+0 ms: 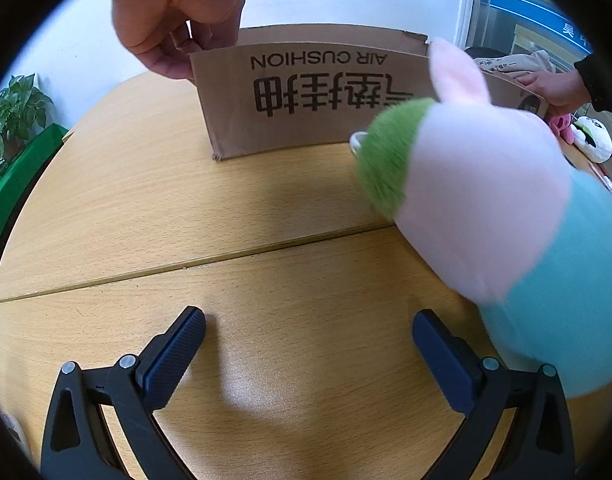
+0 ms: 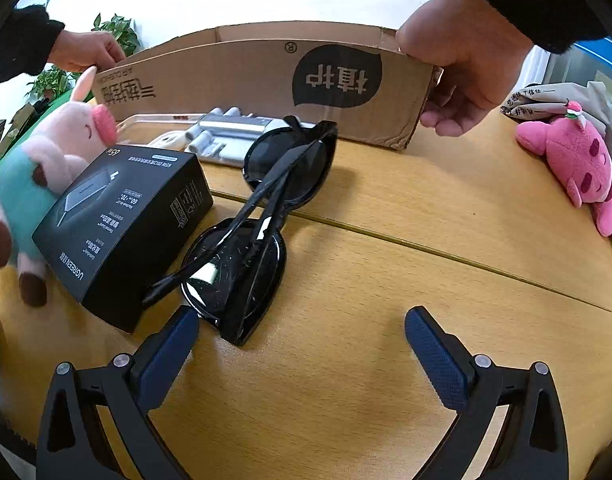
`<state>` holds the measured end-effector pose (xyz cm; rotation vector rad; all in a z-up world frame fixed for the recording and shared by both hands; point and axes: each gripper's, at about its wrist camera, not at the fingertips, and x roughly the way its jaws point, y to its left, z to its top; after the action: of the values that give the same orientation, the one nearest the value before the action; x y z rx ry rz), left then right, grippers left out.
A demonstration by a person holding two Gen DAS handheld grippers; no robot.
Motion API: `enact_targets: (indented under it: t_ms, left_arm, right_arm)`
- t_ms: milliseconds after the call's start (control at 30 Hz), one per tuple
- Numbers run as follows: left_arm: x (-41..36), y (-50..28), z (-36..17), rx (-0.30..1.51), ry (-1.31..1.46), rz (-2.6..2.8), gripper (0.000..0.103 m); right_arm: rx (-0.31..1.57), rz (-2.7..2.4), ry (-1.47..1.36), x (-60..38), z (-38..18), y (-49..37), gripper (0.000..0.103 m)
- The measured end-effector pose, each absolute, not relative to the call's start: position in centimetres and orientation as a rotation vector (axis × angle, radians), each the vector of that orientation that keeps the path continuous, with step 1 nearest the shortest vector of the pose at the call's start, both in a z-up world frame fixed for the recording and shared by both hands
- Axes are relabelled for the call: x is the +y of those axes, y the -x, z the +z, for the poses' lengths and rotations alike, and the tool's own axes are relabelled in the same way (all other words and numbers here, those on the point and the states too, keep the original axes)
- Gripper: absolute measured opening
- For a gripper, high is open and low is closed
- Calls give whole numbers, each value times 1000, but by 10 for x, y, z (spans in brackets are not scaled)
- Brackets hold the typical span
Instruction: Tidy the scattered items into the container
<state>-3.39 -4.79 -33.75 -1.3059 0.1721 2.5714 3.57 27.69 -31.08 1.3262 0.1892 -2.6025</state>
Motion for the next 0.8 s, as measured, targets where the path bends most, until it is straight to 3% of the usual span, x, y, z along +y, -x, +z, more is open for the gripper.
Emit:
enact_targets:
  t_ms: [800]
  left_arm:
    - [-58,42,-334,188,1292,2545,103]
  right_arm:
    - [220,-2551,-1302,284,-309,-36,103]
